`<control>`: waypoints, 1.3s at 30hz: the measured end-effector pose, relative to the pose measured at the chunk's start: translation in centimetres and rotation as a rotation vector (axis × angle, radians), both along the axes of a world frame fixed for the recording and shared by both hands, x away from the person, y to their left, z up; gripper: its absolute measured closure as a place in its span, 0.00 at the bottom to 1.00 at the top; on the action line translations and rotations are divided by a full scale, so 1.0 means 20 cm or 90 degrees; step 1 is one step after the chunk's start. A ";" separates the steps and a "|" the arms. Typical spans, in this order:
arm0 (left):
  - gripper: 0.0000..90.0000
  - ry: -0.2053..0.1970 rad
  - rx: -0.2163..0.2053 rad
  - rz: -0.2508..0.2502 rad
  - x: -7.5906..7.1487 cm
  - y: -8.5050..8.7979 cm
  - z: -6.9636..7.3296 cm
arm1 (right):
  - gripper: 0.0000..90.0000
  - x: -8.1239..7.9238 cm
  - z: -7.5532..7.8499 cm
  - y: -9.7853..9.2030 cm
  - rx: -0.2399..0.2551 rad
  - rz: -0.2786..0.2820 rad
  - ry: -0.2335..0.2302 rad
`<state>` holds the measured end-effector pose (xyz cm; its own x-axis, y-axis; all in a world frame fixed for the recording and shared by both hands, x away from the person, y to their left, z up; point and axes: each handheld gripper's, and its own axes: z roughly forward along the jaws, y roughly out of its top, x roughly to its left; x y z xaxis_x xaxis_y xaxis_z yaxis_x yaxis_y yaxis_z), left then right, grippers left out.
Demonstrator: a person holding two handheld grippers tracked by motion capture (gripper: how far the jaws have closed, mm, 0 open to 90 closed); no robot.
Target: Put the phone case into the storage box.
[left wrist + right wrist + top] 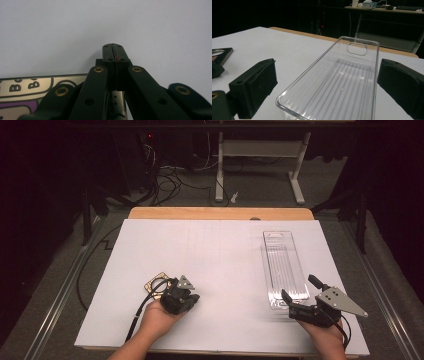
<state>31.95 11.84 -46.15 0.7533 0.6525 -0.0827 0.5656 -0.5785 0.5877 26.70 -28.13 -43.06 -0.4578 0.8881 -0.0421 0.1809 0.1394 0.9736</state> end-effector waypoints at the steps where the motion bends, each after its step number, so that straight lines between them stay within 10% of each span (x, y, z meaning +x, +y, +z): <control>1: 1.00 0.000 0.000 0.000 0.00 0.00 0.00 | 0.03 0.00 0.00 0.00 0.000 -0.001 0.000; 17: 1.00 0.005 0.021 -0.001 -0.16 0.21 0.00 | 0.04 -0.01 0.00 0.00 0.003 -0.004 -0.004; 39: 1.00 0.002 0.009 0.104 -0.22 0.65 -0.02 | 0.05 -0.01 0.01 0.02 -0.001 -0.009 -0.008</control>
<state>27.60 24.76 -46.46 0.6366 0.7676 -0.0743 0.6545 -0.4868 0.5785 26.43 -27.80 -42.82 -0.4451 0.8941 -0.0495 0.1710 0.1391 0.9754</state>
